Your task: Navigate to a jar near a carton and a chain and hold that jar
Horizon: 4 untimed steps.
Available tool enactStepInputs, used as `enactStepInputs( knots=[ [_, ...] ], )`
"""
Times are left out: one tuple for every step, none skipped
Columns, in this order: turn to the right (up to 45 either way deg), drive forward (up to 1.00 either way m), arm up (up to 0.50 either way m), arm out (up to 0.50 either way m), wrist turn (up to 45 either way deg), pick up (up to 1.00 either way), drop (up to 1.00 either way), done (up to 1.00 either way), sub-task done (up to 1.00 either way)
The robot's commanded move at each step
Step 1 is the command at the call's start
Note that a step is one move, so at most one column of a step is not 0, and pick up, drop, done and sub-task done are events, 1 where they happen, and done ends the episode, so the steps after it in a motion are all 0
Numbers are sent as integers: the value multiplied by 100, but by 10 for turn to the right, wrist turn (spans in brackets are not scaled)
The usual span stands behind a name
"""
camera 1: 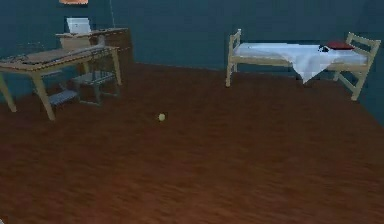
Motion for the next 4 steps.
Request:
enactStepInputs(
  knots=[
    [0,45,0,0,0,0,0,0,0],
    [-240,0,0,0,0,0,0,0,0],
    [0,50,0,0,0,0,0,0,0],
    [-360,0,0,0,0,0,0,0,0]
  ],
)
